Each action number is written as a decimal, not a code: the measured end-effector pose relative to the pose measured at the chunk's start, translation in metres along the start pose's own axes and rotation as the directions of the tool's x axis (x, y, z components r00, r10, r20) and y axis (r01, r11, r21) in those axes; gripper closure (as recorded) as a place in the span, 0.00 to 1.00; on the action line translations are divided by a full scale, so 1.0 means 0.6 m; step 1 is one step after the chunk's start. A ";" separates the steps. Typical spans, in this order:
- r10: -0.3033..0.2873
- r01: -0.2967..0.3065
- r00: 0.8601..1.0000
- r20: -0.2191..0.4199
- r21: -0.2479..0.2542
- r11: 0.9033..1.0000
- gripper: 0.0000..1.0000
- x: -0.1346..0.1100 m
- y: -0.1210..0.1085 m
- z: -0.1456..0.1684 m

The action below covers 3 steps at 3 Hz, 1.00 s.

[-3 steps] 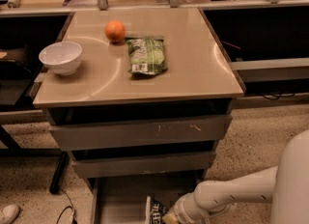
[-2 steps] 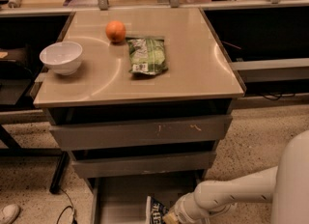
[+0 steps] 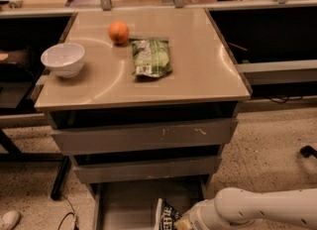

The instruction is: Pick blue chip bag from bottom drawer and place on counter

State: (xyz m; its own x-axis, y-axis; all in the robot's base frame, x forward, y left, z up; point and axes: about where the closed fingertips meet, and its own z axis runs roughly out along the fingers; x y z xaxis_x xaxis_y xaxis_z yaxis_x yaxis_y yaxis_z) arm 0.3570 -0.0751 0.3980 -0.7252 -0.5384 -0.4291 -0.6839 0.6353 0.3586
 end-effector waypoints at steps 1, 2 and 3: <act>0.032 -0.034 0.999 0.028 0.068 0.997 1.00 -0.013 0.020 -0.103; 0.021 -0.025 0.999 0.030 0.147 0.989 1.00 -0.045 0.037 -0.199; -0.026 0.016 0.999 0.043 0.209 0.978 1.00 -0.074 0.037 -0.244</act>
Offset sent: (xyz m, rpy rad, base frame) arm 0.0280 -0.0724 0.2510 -0.2241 -0.2786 -0.1290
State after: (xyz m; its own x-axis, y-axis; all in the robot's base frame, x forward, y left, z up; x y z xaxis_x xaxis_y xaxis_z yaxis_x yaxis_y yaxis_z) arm 0.3623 -0.1185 0.5464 -0.7033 -0.5302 -0.4735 -0.6637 0.7285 0.1701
